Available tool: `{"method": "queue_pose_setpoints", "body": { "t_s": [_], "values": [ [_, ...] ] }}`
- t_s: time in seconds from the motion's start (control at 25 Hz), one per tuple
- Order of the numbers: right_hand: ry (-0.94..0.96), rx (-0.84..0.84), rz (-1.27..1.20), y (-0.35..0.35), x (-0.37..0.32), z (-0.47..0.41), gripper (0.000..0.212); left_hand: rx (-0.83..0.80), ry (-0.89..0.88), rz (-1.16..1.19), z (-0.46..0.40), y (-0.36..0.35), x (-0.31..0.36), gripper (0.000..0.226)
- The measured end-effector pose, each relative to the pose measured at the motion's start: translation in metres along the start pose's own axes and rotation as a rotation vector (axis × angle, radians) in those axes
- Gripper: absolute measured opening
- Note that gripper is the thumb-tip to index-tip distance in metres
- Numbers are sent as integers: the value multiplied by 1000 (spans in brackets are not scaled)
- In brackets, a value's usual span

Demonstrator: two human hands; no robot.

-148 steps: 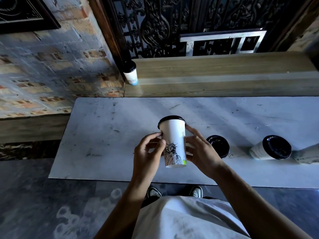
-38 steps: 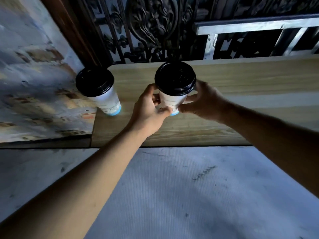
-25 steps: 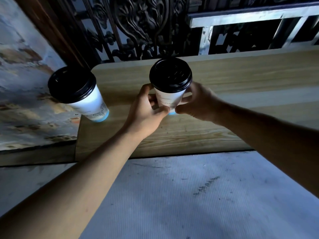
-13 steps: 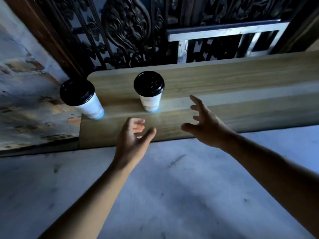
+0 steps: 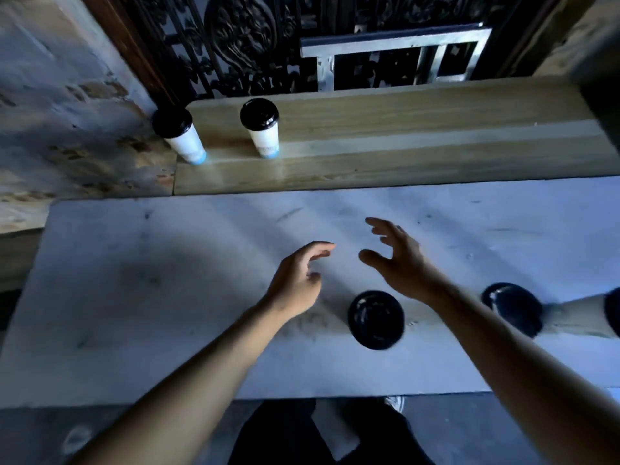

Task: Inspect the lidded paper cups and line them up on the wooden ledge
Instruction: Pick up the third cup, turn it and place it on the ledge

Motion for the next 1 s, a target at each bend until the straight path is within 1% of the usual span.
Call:
{"method": "queue_pose_setpoints", "body": {
  "t_s": [0.04, 0.12, 0.24, 0.32, 0.4, 0.44, 0.52, 0.64, 0.68, 0.76, 0.84, 0.92, 1.0],
  "values": [
    [27, -11, 3, 0, 5, 14, 61, -3, 40, -30, 12, -9, -4, 72],
    [92, -46, 7, 2, 15, 47, 60, -10, 143, -34, 41, -34, -11, 79],
    [202, -184, 65, -8, 26, 85, 72, -27, 231, 14, 76, -76, -17, 88],
    [237, -256, 101, -18, 29, 100, 77, -5, 246, 43, 88, -99, -19, 84],
    [234, -282, 79, -28, 25, 108, 77, 89, 247, 48, 94, -110, -16, 74],
    [218, -280, 64, -30, 25, 112, 77, 143, 234, 46, 97, -113, -13, 70],
    [190, -259, 41, -28, 23, 117, 76, 197, 194, 44, 106, -114, -8, 69],
    [190, -252, -9, -16, 18, 127, 75, 200, 162, -20, 132, -104, -4, 59],
    [171, -268, -64, -13, 17, 132, 75, 178, 130, -57, 142, -100, 1, 60],
    [85, -305, -287, -4, 15, 142, 74, 159, 28, -95, 161, -92, 18, 70],
    [1, -409, -494, -1, 11, 150, 73, 132, -43, -106, 175, -87, 33, 80],
    [-35, -459, -573, 0, 3, 157, 62, 97, -54, -134, 185, -87, 45, 87],
    [-84, -423, -573, 0, -1, 159, 46, 91, -47, -202, 190, -89, 56, 92]
  ]
}}
Point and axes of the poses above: each hand's wrist, its own z-axis away from the middle knuckle, its own y-axis out of the back of the hand, x = y × z, the point moved 5 cm from there along -z, towards the middle knuckle, and after that the axes turned 8 degrees about z, right-handed, at the moved point
